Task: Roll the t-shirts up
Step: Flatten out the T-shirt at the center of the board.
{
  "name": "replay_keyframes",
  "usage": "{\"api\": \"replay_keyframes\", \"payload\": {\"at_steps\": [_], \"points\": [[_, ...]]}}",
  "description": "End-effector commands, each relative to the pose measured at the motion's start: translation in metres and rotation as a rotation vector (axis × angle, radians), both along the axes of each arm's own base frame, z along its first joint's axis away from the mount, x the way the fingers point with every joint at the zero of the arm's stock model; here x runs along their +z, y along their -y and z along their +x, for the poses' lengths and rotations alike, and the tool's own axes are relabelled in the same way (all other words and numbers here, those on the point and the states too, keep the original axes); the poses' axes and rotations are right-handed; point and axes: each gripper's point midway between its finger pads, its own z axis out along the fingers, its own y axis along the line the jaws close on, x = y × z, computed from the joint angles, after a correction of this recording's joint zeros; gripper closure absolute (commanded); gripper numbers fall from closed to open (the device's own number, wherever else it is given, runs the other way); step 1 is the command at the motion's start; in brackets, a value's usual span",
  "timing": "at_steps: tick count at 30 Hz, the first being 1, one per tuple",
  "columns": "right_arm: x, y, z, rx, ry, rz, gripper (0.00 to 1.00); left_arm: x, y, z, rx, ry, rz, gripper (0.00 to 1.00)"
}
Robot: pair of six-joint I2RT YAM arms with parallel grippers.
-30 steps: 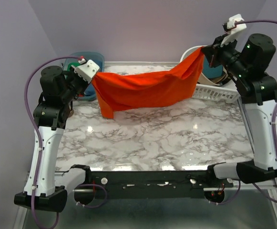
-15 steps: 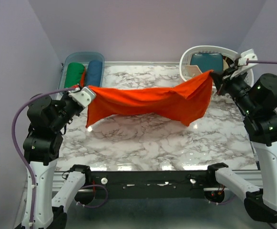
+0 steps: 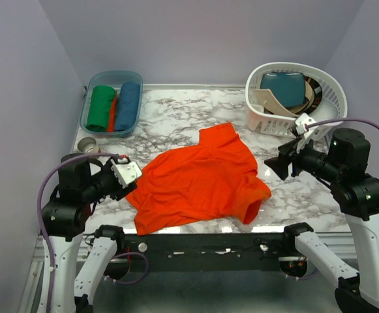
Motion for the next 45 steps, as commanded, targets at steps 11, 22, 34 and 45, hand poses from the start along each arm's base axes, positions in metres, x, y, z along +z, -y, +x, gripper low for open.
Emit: {"api": "replay_keyframes", "payload": {"at_steps": [11,22,34,45], "points": [[-0.102,-0.037,0.193,0.062,-0.119,-0.184,0.38,-0.094,-0.015,0.156,0.452,-0.385,-0.111,0.35],[-0.242,-0.032,0.188,0.349,-0.319,-0.53,0.43,-0.181,-0.081,0.15,0.676,-0.606,0.211,0.38],[-0.319,0.006,0.105,0.592,-0.502,-0.746,0.43,-0.186,-0.082,0.163,0.705,-0.664,0.145,0.38],[-0.3,0.05,-0.032,0.918,-0.686,-0.829,0.52,-0.17,-0.073,0.181,0.626,-0.614,0.122,0.38]]}}
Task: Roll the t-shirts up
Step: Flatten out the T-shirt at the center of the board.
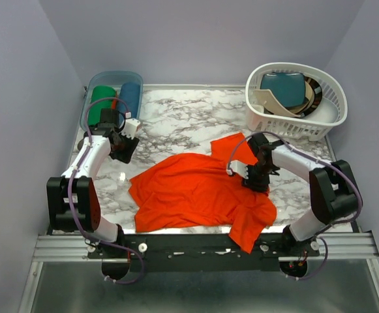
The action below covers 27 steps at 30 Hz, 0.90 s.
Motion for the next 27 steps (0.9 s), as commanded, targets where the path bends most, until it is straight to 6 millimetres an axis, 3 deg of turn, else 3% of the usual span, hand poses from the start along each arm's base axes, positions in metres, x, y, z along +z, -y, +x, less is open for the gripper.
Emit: {"api": "replay_keyframes", "payload": {"at_steps": [1,3,5,6,7,9,10,11,13,14,16,18,19,24,27], "points": [[0.018,0.043,-0.121,0.23,-0.324,-0.076,0.53,0.013,0.009,0.014,-0.052,0.045,-0.039,0.38],[0.039,0.045,-0.134,0.328,-0.259,-0.026,0.53,0.015,0.011,0.016,-0.059,0.05,-0.05,0.38],[0.051,0.042,-0.124,0.34,-0.147,-0.006,0.49,0.016,0.015,0.017,-0.07,0.057,-0.064,0.38],[0.062,0.038,-0.109,0.312,-0.047,0.014,0.48,0.016,0.016,0.017,-0.074,0.057,-0.07,0.38],[0.079,0.028,-0.082,0.268,0.061,0.046,0.46,0.016,0.017,0.018,-0.078,0.062,-0.076,0.37],[0.094,0.016,-0.053,0.081,0.057,0.112,0.44,0.015,0.021,0.018,-0.086,0.061,-0.092,0.37],[0.1,0.009,-0.028,-0.017,0.081,0.142,0.44,0.014,0.022,0.018,-0.083,0.061,-0.101,0.37],[0.125,0.009,0.012,-0.152,0.155,0.178,0.45,0.014,0.022,0.019,-0.083,0.06,-0.106,0.37],[0.117,0.01,0.056,-0.429,0.081,0.215,0.49,0.015,0.025,0.02,-0.082,0.065,-0.124,0.37],[0.128,0.016,0.081,-0.527,0.106,0.255,0.5,0.017,0.027,0.02,-0.078,0.068,-0.131,0.37],[0.128,0.018,0.115,-0.649,0.166,0.3,0.5,0.02,0.027,0.021,-0.079,0.08,-0.131,0.37],[0.123,0.022,0.129,-0.67,0.235,0.304,0.49,0.024,0.026,0.018,-0.085,0.094,-0.126,0.37],[0.127,0.022,0.146,-0.669,0.307,0.324,0.49,0.025,0.026,0.018,-0.09,0.099,-0.123,0.37],[0.105,0.031,0.167,-0.607,0.382,0.241,0.5,0.028,0.022,0.011,-0.104,0.105,-0.096,0.37],[0.103,0.022,0.171,-0.504,0.422,0.257,0.52,0.028,0.02,0.007,-0.105,0.106,-0.087,0.37]]}}
